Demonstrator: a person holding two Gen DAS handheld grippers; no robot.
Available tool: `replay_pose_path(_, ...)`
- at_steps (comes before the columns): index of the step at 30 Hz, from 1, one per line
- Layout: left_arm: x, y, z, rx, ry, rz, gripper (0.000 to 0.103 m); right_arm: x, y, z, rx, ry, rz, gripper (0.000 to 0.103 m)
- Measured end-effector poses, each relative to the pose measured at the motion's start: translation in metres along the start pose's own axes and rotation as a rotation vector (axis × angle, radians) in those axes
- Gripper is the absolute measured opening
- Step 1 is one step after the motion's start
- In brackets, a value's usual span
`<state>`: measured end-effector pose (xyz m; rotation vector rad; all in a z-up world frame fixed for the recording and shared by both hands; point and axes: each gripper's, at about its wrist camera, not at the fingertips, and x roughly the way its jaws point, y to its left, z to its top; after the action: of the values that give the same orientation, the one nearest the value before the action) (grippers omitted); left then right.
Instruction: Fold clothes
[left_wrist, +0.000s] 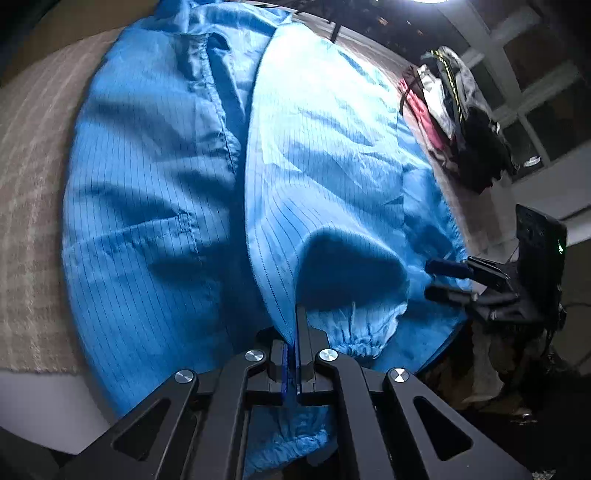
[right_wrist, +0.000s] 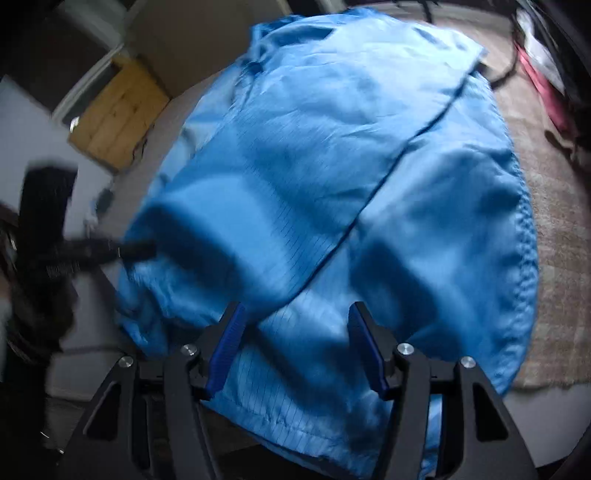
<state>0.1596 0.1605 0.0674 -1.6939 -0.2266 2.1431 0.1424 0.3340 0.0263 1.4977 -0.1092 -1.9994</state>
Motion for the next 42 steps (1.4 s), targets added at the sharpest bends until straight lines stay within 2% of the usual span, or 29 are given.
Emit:
replay_pose_path(3, 0.000, -0.001, 0.000, 0.036, 0.005, 0.015, 0.002, 0.006, 0.004, -0.005, 0.042, -0.004, 0.041, 0.058)
replay_pose_path(5, 0.001, -0.003, 0.000, 0.052, 0.006, 0.024, 0.002, 0.005, 0.007, -0.005, 0.029, -0.038, 0.012, 0.058)
replay_pose_path(9, 0.004, -0.003, -0.001, 0.071, 0.013, 0.035, 0.002, 0.018, 0.023, 0.006, 0.020, -0.053, 0.029, 0.058)
replay_pose_path(10, 0.005, -0.005, -0.001, 0.075, 0.014, 0.039, 0.002, 0.022, 0.029, 0.008, -0.001, -0.058, 0.019, 0.051)
replay_pose_path(11, 0.005, -0.006, -0.001, 0.078, 0.014, 0.041, 0.002, 0.026, 0.034, 0.010, -0.023, -0.059, 0.011, 0.019)
replay_pose_path(12, 0.005, -0.008, -0.002, 0.083, 0.016, 0.035, 0.002, 0.027, 0.035, 0.011, -0.041, -0.044, 0.010, 0.005)
replay_pose_path(14, 0.001, -0.018, -0.005, 0.103, 0.010, 0.030, 0.002, 0.018, 0.033, 0.012, -0.040, -0.040, 0.023, 0.004)
replay_pose_path(17, -0.005, -0.046, -0.011, 0.164, -0.004, -0.004, 0.002, -0.020, 0.030, 0.011, -0.076, -0.082, -0.001, 0.004)
replay_pose_path(21, -0.009, -0.085, -0.022, 0.238, -0.018, -0.068, 0.002, -0.067, 0.025, 0.003, -0.125, -0.079, -0.047, 0.004)
replay_pose_path(23, -0.004, -0.100, -0.031, 0.278, -0.011, -0.065, 0.002, -0.089, 0.022, -0.002, -0.148, -0.075, -0.067, 0.004)
replay_pose_path(25, 0.004, -0.106, -0.038, 0.287, 0.001, -0.056, 0.002, -0.091, 0.020, -0.012, -0.150, -0.056, -0.066, 0.004)
replay_pose_path(31, 0.030, -0.102, -0.048, 0.236, 0.052, -0.078, 0.002, -0.058, 0.004, -0.031, -0.135, 0.058, -0.112, 0.004)
replay_pose_path(37, 0.049, -0.122, -0.051, 0.248, 0.085, -0.143, 0.002, -0.072, -0.024, -0.033, -0.075, 0.074, -0.121, 0.004)
replay_pose_path(40, 0.063, -0.132, -0.054, 0.273, 0.134, -0.155, 0.002, -0.068, -0.028, -0.032, -0.095, 0.142, -0.139, 0.006)
replay_pose_path(42, 0.068, -0.137, -0.057, 0.294, 0.159, -0.142, 0.010, -0.072, -0.035, -0.030, -0.084, 0.173, -0.143, 0.008)
